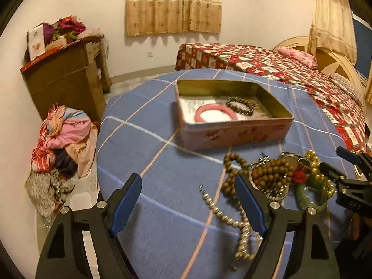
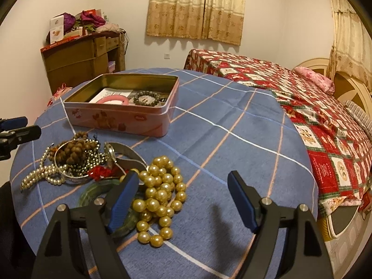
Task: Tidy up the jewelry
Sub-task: 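Grasp the brown wooden bead string with the left gripper while the right grasps gold beads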
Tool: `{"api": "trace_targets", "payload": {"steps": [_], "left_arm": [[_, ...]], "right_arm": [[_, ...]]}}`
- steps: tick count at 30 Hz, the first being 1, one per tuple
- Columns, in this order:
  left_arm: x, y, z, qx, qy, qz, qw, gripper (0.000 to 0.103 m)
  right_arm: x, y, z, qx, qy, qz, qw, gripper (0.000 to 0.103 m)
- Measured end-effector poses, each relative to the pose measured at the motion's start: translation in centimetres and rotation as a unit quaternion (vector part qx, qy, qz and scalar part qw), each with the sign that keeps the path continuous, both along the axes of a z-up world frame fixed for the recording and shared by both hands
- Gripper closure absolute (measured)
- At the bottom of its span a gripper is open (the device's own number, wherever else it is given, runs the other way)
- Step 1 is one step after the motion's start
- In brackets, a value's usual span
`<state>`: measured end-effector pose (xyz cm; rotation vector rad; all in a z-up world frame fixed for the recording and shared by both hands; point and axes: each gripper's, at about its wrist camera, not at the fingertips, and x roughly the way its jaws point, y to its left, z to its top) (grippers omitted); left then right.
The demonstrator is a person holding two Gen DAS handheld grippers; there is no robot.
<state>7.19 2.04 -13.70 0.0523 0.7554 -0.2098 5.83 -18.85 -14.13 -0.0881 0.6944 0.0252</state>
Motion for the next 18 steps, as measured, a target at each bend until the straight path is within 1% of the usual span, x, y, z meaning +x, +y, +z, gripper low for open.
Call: {"api": "trace_targets", "payload": {"steps": [2,7,10,13,16,17,18], "left_arm": [[0.1,-0.3,-0.1,-0.002,0.004,-0.004,1.0,0.021],[-0.5,-3.7,0.9,0.02,-0.024,-0.041,0.9987,0.021],[-0.8,-6.6,1.3,0.036,-0.039,-0.08,0.9954,0.021],[-1.0,-9.0,1.2,0.056,-0.046,-0.107,0.9916,0.021],[-0.7,-10.3,0.4,0.071,-0.044,-0.122,0.989,0.021],[-0.3,-10.5,-0.1,0.078,-0.034,-0.122,0.989,0.021],[0.0,-10.4,-0.5,0.077,-0.026,-0.118,0.9896,0.028]], "right_arm": [[-0.1,0.0,-0.1,0.0,0.0,-0.002,1.0,0.022],[0.0,-0.3,-0.5,-0.005,0.006,-0.014,1.0,0.022],[-0.2,-0.5,-0.5,-0.007,0.006,-0.02,1.0,0.022],[-0.2,-0.9,-0.5,-0.009,0.006,-0.03,0.999,0.022],[-0.2,-1.4,-0.5,-0.006,0.006,-0.038,0.999,0.022],[-0.2,-1.5,-0.5,-0.004,0.007,-0.039,0.999,0.022],[-0.2,-1.5,-0.5,0.0,0.007,-0.038,0.999,0.022]]}}
